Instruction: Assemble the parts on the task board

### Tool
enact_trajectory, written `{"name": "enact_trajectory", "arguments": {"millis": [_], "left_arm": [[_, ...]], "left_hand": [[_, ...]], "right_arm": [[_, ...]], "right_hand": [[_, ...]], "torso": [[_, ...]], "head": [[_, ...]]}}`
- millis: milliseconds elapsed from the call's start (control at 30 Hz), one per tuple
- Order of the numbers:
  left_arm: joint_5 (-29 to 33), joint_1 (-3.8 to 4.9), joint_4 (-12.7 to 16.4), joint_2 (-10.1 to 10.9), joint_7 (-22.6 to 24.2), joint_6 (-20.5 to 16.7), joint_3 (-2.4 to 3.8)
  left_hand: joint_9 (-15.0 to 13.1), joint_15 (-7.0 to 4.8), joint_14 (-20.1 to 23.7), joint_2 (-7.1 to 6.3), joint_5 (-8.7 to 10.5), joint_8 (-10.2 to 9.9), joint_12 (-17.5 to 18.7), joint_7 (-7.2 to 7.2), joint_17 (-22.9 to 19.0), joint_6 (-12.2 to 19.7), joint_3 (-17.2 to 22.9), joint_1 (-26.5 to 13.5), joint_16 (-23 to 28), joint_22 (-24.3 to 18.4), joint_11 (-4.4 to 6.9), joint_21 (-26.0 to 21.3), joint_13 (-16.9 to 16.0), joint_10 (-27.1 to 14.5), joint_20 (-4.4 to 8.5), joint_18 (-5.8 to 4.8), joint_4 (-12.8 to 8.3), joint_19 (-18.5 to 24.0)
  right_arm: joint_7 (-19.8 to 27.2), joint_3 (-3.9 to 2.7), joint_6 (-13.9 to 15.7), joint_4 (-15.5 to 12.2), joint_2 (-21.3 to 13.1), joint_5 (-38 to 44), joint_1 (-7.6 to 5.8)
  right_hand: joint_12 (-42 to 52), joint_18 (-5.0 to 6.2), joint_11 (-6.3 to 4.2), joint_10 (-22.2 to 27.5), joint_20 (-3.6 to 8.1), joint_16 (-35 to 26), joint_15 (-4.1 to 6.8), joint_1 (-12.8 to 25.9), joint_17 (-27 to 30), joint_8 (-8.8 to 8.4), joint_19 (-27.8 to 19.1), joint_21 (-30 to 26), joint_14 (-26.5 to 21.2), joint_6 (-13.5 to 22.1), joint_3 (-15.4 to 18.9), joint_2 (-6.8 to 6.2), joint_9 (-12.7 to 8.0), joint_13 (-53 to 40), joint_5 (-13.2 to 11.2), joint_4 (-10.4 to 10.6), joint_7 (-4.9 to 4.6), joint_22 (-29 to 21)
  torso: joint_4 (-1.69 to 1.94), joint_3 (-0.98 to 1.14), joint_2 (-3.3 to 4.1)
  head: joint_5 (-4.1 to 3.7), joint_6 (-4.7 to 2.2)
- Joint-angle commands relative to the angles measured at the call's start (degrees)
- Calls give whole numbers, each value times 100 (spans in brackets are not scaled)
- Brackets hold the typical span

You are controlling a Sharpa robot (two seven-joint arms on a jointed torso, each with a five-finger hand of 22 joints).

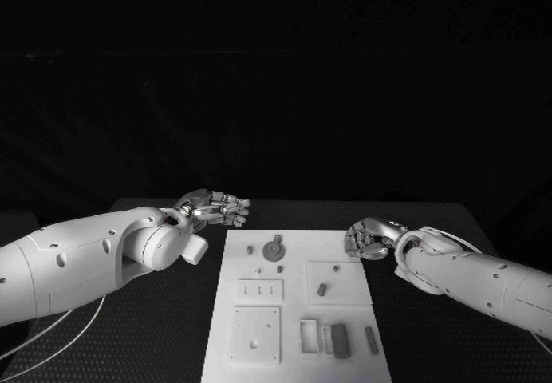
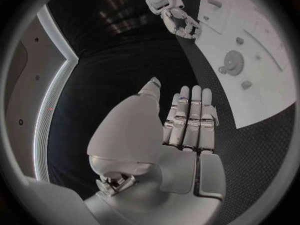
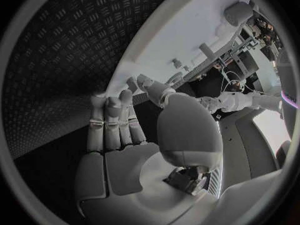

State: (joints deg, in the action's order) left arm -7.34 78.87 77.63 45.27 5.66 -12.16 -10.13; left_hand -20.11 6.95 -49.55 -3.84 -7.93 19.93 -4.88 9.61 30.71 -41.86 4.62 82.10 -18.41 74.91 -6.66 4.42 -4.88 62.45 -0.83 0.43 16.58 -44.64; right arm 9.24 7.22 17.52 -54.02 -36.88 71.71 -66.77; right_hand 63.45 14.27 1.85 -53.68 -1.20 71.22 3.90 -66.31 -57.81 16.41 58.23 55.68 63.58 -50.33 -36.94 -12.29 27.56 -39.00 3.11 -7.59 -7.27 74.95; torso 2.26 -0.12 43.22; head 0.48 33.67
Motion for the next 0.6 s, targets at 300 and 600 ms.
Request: {"name": "enact_trajectory", "arguments": {"millis": [300, 600], "left_arm": [[-23, 8, 17, -16, 23, 113, 2], [-25, 8, 24, -16, 22, 125, 2]], "left_hand": [[-6, 6, 4, 42, -24, -35, 13, 40, 7, -1, -34, -16, 8, 107, -41, -21, 1, 14, -34, 68, 4, -15], [-7, 6, 5, 43, -24, -35, 13, 40, 10, -2, -33, -14, 10, 107, -39, -22, 1, 17, -35, 69, 3, -14]], "right_arm": [[-36, 0, 6, 51, 62, 72, 9], [-46, 1, -33, 83, 99, 76, 41]], "right_hand": [[14, 73, 5, -56, 27, 37, 30, 0, 9, 12, 46, 25, 19, -137, -59, -1, -13, 14, -19, 20, -99, 75], [14, 73, -17, -78, 53, 43, 50, -29, 15, 44, 66, 29, 32, -219, -234, 38, -9, 37, -32, 73, -74, 69]], "torso": [[-4, 2, -1], [0, 4, 4]], "head": [[3, -10], [-3, 2]]}}
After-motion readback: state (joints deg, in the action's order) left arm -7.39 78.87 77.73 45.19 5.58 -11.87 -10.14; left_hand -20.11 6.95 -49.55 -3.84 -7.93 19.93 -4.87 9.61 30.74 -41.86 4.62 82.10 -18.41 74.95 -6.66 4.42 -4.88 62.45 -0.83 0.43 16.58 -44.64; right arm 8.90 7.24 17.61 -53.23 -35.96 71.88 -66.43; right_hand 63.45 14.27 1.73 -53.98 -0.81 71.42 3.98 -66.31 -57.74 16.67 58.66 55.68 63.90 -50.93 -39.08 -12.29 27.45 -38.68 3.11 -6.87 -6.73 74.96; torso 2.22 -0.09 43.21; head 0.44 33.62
